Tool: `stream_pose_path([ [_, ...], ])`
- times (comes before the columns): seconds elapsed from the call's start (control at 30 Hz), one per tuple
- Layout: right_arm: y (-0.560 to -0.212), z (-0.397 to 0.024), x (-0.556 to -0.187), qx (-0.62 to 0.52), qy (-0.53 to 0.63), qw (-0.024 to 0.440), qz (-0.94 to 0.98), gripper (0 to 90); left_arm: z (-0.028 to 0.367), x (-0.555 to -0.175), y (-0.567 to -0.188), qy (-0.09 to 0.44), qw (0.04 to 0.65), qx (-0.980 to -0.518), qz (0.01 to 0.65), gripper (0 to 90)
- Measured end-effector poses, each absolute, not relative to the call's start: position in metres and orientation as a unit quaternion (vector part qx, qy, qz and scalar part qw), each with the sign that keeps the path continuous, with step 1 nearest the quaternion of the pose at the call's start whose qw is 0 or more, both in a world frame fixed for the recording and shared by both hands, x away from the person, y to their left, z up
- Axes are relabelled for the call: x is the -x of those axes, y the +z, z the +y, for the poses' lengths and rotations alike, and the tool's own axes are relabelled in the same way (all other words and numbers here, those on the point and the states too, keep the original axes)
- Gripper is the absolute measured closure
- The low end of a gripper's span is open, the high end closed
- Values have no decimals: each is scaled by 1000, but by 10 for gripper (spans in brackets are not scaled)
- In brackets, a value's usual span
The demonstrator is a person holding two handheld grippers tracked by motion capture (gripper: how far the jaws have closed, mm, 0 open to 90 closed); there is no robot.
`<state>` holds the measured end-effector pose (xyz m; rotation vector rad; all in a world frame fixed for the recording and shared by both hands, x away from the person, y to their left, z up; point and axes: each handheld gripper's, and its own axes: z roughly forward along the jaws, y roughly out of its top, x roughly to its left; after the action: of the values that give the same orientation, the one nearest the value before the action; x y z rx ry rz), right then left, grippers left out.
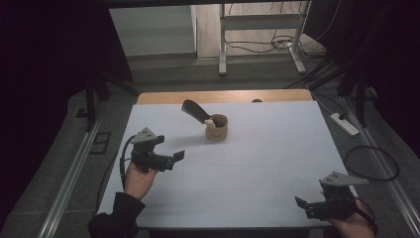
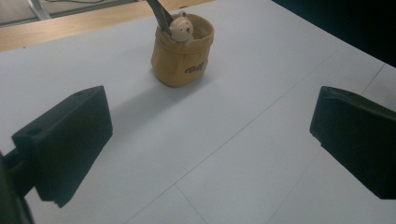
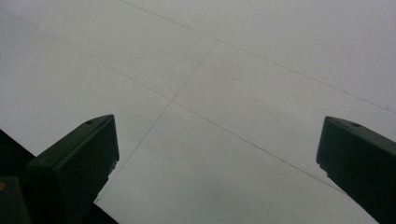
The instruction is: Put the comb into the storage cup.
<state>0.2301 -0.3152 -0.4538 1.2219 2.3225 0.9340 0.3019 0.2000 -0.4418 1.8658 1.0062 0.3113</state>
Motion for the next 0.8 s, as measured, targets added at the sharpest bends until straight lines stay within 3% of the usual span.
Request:
stream_pose_path([
  [0.8,-454,-315,-230,-429,331,177,822,0,210,-275,-443,130,483,-756,422,0],
])
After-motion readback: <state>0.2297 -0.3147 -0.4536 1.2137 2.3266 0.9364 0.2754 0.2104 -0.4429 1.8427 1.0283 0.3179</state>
